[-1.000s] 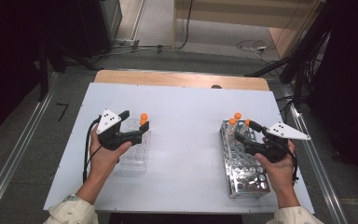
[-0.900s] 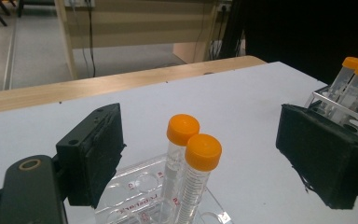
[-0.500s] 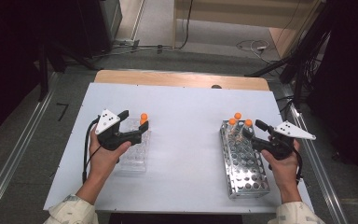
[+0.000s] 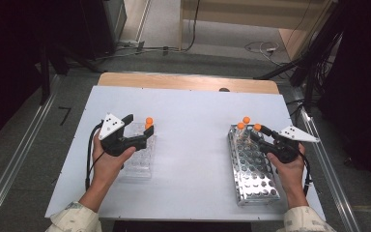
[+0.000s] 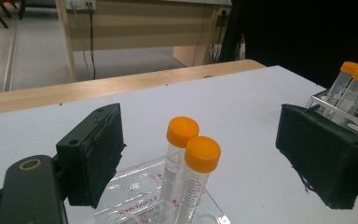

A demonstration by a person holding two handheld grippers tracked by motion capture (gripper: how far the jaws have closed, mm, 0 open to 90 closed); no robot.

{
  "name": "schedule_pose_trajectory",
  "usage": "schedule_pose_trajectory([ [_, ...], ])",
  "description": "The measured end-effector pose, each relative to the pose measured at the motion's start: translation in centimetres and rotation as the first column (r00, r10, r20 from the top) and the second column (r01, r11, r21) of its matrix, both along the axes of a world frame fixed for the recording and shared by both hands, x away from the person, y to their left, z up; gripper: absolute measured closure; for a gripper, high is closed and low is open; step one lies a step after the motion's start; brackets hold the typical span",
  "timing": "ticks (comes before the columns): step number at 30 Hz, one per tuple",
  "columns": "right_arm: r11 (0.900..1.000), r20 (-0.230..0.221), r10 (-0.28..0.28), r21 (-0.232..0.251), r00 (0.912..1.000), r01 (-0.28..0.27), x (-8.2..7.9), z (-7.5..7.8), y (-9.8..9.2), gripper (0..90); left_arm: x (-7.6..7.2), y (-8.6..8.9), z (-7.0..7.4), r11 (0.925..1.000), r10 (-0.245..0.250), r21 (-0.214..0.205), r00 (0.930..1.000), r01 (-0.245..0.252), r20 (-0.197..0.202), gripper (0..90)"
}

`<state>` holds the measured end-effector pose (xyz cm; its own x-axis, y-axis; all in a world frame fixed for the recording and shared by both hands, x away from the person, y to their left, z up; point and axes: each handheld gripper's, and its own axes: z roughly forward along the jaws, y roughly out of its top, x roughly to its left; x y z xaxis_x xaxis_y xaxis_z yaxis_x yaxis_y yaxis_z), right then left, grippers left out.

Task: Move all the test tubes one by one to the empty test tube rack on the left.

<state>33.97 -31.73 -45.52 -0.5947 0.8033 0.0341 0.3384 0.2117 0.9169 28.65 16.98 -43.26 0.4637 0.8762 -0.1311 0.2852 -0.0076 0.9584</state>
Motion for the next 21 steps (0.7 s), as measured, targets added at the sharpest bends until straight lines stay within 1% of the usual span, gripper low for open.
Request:
schedule_pose_trajectory([
  [4,0.9998,0.004,0.007,0.018,1.0000,-0.007,0.3,-0.3,-0.2,51.8,0.1,0.0,0.0,1.0000,0.001,-0.001,1.0000,-0.001,-0.001,15.0],
  [9,0.9998,-0.002,0.020,0.001,0.9998,-0.020,0.5,-0.6,0.0,53.0,0.1,-0.1,-0.1,1.0000,-0.003,0.001,1.0000,0.003,-0.002,15.0],
  [17,0.9996,-0.011,0.027,-0.001,0.9996,-0.027,0.8,-0.9,0.2,57.1,0.0,-0.2,-0.1,0.9999,-0.010,-0.002,0.9999,0.010,-0.002,15.0],
  [21,0.9998,-0.018,0.020,-0.004,0.9996,-0.020,0.9,-1.1,0.2,61.1,0.0,-0.2,-0.1,0.9999,-0.013,-0.003,0.9999,0.013,-0.001,15.0],
])
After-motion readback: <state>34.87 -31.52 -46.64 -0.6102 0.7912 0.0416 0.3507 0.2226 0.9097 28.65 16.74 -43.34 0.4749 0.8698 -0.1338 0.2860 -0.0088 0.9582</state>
